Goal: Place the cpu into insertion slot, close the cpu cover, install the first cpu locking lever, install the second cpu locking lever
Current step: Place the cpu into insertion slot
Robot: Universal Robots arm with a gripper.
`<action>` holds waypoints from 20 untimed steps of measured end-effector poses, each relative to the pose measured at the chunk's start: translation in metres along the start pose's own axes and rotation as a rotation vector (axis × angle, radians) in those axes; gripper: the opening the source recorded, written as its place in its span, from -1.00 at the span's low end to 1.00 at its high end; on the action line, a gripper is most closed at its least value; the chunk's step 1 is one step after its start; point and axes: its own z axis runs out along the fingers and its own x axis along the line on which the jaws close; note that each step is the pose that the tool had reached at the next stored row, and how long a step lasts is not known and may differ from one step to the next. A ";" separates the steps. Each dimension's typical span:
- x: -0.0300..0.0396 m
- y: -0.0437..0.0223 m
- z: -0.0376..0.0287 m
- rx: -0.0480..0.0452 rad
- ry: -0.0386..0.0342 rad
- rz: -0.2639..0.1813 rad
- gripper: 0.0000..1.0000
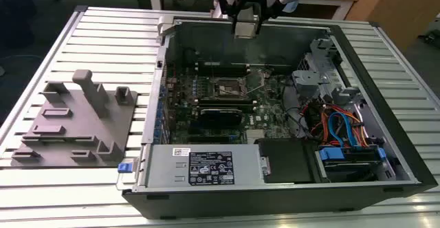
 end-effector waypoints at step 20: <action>0.0000 0.0000 0.0001 -0.0016 -0.0031 0.034 0.08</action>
